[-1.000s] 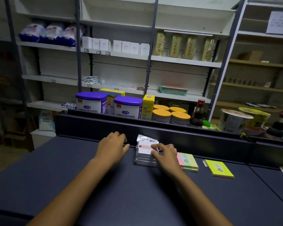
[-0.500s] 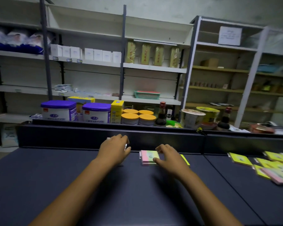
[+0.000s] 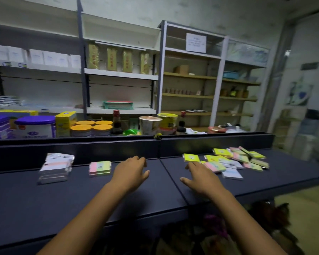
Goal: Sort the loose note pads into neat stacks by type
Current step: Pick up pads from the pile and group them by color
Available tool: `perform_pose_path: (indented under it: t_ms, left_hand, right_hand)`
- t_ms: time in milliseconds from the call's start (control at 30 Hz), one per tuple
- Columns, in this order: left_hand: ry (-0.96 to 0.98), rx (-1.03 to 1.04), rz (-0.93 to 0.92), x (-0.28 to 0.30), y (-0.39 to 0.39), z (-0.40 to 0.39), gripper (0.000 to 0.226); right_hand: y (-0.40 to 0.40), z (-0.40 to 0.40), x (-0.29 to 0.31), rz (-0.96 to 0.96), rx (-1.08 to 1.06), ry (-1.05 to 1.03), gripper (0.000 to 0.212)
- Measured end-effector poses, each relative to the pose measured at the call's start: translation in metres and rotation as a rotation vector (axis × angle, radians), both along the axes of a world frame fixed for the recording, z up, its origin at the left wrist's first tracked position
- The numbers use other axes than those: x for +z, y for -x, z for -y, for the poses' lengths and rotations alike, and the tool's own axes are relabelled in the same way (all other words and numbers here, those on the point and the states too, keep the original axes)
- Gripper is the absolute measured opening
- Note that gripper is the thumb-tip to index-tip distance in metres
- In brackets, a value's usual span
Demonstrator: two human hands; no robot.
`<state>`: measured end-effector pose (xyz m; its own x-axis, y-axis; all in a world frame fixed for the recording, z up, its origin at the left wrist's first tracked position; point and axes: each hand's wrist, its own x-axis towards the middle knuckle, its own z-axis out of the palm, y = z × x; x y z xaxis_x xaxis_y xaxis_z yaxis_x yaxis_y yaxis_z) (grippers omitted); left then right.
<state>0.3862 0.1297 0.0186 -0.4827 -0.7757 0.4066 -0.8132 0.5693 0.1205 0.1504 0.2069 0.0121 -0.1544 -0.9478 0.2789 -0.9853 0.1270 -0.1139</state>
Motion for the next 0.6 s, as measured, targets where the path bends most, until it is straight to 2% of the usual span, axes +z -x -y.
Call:
perform_pose_path:
  t_ms: [300,600]
  left_hand:
    - [-0.015,-0.174,-0.004,-0.006,0.122,-0.042,0.036]
    - [-0.026,-0.24,-0.024,-0.019,0.228,-0.012,0.033]
  right_hand:
    - [0.107,-0.074,-0.006,0.033,-0.163,0.004,0.052]
    - [0.201,-0.063,-0.019,0.082,-0.24,-0.01,0.053]
